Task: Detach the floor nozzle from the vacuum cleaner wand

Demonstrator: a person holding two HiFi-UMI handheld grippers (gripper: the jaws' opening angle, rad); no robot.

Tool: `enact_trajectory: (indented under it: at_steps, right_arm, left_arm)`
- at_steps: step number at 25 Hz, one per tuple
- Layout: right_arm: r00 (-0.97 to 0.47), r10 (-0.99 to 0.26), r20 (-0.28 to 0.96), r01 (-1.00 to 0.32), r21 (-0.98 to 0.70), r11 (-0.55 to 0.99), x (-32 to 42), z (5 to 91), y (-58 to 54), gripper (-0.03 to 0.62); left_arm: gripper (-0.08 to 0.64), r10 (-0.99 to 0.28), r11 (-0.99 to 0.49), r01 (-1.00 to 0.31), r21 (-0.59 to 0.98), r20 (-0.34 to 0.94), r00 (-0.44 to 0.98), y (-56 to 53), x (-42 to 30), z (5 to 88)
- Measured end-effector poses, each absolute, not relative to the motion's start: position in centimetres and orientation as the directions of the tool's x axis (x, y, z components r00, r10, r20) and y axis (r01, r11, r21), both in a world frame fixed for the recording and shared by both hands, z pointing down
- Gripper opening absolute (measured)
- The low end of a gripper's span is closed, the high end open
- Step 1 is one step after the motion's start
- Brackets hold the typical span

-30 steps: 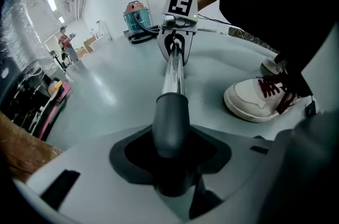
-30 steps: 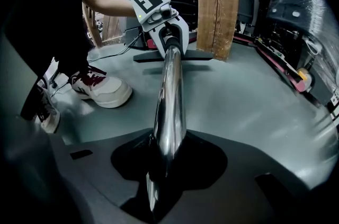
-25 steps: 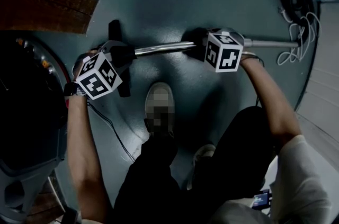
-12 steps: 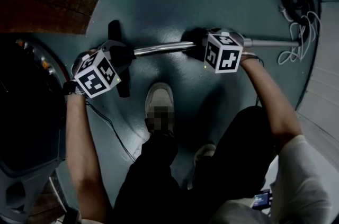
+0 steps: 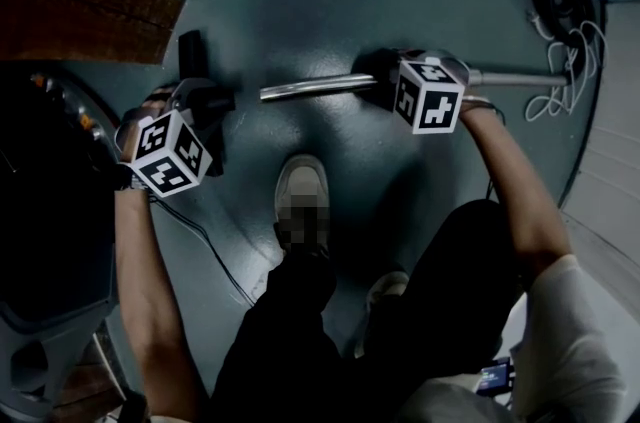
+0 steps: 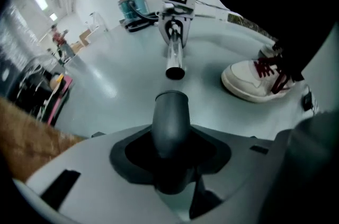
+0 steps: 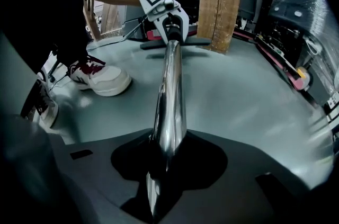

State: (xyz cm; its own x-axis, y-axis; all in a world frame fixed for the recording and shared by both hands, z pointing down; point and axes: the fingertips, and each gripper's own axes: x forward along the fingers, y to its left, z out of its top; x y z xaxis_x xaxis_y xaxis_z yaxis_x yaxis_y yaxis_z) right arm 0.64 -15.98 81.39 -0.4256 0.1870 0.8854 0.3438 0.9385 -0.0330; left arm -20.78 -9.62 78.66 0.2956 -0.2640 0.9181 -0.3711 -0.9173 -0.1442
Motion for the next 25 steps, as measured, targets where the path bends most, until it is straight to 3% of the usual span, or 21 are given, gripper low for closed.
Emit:
enact_trajectory:
  at_steps: [3, 14, 25]
  right_arm:
    - [-0.399, 0.175, 0.9, 0.342, -0.031, 0.939, 2.1, 82.1, -16.2, 0.13]
    - [-0.386, 0.135, 0.913, 0.324, -0.003, 0.946, 1.6, 82.9, -16.8, 0.132]
    - [-0.358, -0.037, 0.933, 0.254, 0.136, 0.958, -0.1, 84.1, -20.7, 0.14]
  left_arm:
    - [0.161, -0.27, -0.884, -0.454, -0.113, 0.915, 0.299, -8.0, -23.5, 78.0]
    - [0.161, -0.232, -0.881, -0.47, -0.054, 0.915, 0.33, -5.8, -20.7, 80.8]
    - [0.161, -0.246, -0.877, -0.467, -0.114, 0.941, 0.233, -4.5, -21.1, 82.8]
